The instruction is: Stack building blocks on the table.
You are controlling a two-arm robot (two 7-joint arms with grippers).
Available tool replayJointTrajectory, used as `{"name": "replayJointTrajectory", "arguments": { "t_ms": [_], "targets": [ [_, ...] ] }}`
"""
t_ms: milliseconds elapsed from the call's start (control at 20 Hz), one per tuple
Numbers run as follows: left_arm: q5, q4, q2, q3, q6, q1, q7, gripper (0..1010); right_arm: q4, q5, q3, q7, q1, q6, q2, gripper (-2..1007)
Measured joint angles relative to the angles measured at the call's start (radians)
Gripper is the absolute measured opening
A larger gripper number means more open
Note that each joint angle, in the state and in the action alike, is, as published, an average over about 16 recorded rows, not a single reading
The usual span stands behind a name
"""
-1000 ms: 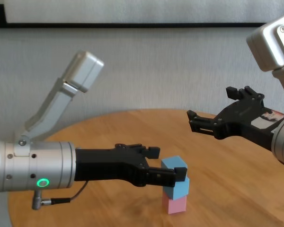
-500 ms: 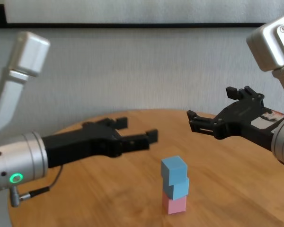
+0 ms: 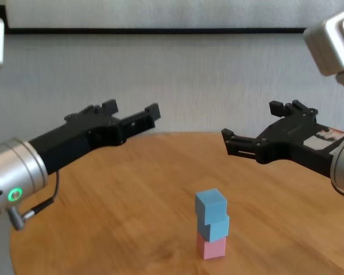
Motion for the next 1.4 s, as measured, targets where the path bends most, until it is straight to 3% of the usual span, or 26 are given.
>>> {"name": "replayJointTrajectory", "arguments": {
  "t_ms": [250,500,850,1400],
  "targets": [
    [0.024,-0.02,-0.03,-0.024,-0.008,0.012,0.067,1000,-0.034,0.036,0.024,0.041,-0.015,0.009,-0.002,1005],
    [0.058,-0.047,-0.05,-0.038,0.017,0.024,0.133,1000,-0.063,0.062,0.046,0.07,-0.028,0.009,-0.005,1005],
    [0.106,-0.082,-0.07,-0.057,0.059,0.045,0.217,1000,-0.085,0.072,0.062,0.084,-0.038,-0.01,-0.013,1005],
    [0.142,-0.088,-0.092,-0.066,0.08,0.045,0.243,1000,-0.092,0.07,0.062,0.093,-0.042,-0.037,-0.022,1005]
  ]
}}
